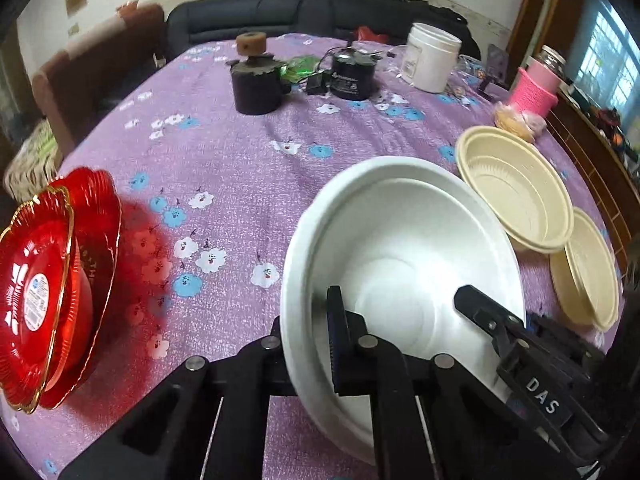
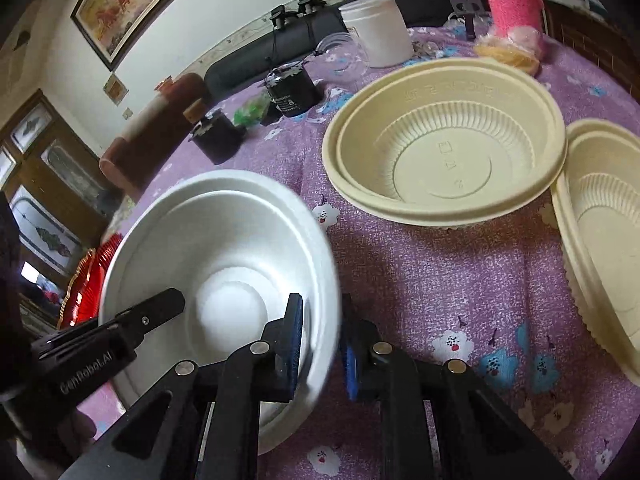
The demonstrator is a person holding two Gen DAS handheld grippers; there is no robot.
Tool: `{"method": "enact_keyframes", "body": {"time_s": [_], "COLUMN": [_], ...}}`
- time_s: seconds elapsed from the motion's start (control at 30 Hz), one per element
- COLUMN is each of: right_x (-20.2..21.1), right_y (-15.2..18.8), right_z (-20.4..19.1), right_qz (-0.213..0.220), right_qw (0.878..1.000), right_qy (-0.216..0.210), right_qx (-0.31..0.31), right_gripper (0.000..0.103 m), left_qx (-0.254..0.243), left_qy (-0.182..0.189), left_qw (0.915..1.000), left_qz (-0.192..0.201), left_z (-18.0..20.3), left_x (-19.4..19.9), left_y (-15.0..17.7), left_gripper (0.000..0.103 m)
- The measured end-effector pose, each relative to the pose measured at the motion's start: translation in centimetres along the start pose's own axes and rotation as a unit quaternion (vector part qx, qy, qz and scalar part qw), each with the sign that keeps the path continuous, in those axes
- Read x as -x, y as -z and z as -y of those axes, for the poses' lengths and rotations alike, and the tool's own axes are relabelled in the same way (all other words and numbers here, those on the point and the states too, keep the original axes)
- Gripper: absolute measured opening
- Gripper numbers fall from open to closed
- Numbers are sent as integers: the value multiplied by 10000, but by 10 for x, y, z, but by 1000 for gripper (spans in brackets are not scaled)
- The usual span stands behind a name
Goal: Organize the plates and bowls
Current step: 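Grasp the rim of the white bowl with both tools, then carry the white bowl onto the red plate stack and open both tools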
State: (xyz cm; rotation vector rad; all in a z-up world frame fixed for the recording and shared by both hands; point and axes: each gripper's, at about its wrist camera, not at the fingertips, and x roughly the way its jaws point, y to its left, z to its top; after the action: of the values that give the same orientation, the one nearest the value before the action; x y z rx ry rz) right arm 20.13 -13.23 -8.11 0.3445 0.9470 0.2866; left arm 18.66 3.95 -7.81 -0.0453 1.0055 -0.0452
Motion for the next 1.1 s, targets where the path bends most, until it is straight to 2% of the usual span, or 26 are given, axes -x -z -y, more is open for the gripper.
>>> {"method": "enact_keyframes", "body": {"time_s": [0.17, 0.27, 0.43, 0.77, 0.93, 1.1], "right_x": [4, 12, 25, 32, 45, 41], "right_y": [3, 4, 9, 17, 17, 5], "right_z": [-5, -9, -19, -39, -72, -124], "right_qz": [86, 260, 468, 520, 470, 362], "right_qw": [9999, 9994, 9981, 9955, 9937, 9907], "right_qy": [-103, -210, -310, -633, -803, -894], "right_qx": [67, 84, 242, 482, 632, 956], "right_gripper": [17, 16, 14, 14, 14, 14], "left_qx": [-217, -81, -4, 201, 222, 321], "left_qy": [-70, 80, 120, 118, 79, -138], "left_qw": [9994, 9995, 9995, 9990, 9983, 9970], "left_qz": [260, 302, 306, 373, 527, 685], "left_z": [6, -2, -9, -26, -51, -94], "left_x": [19, 28, 37, 66, 95, 116], "left_y": [9, 12, 20, 33, 31, 23], "left_gripper": [7, 7, 7, 7, 7, 8]}}
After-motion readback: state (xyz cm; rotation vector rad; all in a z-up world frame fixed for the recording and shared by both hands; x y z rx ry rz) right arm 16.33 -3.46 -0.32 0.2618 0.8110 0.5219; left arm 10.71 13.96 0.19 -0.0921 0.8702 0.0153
